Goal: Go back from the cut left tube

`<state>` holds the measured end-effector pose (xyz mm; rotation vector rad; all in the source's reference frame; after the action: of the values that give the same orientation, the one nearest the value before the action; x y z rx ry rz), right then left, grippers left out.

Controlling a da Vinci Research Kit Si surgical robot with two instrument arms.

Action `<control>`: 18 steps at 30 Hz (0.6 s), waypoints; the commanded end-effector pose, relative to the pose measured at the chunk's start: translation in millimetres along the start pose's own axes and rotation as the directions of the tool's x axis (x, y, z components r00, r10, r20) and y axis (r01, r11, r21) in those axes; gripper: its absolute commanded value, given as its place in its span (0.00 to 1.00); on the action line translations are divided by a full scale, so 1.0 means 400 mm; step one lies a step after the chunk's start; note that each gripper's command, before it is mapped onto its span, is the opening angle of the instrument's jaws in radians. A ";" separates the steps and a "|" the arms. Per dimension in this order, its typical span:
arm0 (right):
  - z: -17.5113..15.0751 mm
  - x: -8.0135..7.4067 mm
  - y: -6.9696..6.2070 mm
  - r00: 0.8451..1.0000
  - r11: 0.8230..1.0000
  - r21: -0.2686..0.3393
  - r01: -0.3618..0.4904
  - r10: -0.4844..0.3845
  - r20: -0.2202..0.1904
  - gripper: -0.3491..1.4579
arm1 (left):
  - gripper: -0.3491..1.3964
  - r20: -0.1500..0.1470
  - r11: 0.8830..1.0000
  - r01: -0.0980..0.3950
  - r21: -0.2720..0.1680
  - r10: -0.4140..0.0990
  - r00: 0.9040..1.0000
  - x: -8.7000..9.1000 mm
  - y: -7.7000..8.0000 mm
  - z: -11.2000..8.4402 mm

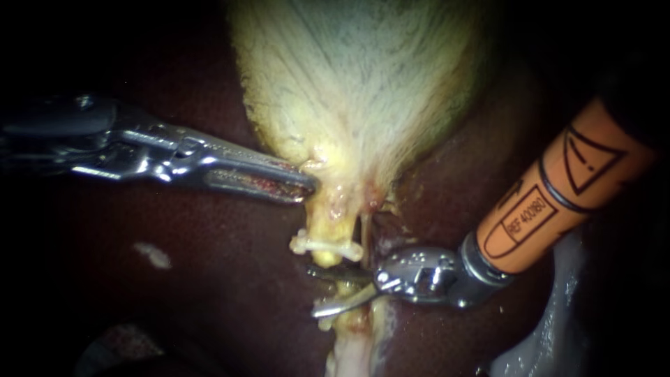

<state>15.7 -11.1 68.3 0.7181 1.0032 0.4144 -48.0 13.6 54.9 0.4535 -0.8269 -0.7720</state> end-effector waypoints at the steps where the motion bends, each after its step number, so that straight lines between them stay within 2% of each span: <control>1: -0.0013 -0.0001 -0.0004 1.000 1.000 -0.001 0.014 -0.014 -0.001 0.92 | 0.00 0.000 1.000 0.000 0.001 0.000 1.000 0.0000 0.0001 0.0003; 4: -0.0058 -0.0003 -0.0009 0.999 0.999 0.001 0.042 -0.042 -0.001 0.92 | 0.00 0.000 1.000 0.000 0.001 0.000 1.000 0.0000 0.0003 0.0006; 8: -0.0122 0.0005 -0.0007 0.995 0.992 -0.084 0.098 -0.100 -0.014 0.96 | 0.00 0.000 1.000 -0.001 0.001 0.001 1.000 0.0004 0.0015 0.0010; 13: -0.0206 0.0030 0.0017 0.973 0.960 -0.160 0.229 -0.232 0.001 0.98 | 0.00 0.000 1.000 -0.001 0.001 0.001 1.000 0.0007 0.0019 0.0012; 14: -0.0226 0.0034 0.0020 0.965 0.948 -0.182 0.260 -0.262 0.008 0.98 | 0.00 0.000 1.000 -0.001 0.001 0.001 1.000 0.0007 0.0019 0.0012; 18: -0.0274 0.0058 0.0031 0.946 0.920 -0.226 0.320 -0.321 0.032 0.98 | 0.00 0.000 1.000 -0.001 0.000 0.001 1.000 0.0007 0.0018 0.0012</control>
<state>7.2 -4.6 63.8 0.3188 1.0390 0.2319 -48.0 13.8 55.8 0.4535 -0.8278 -0.7704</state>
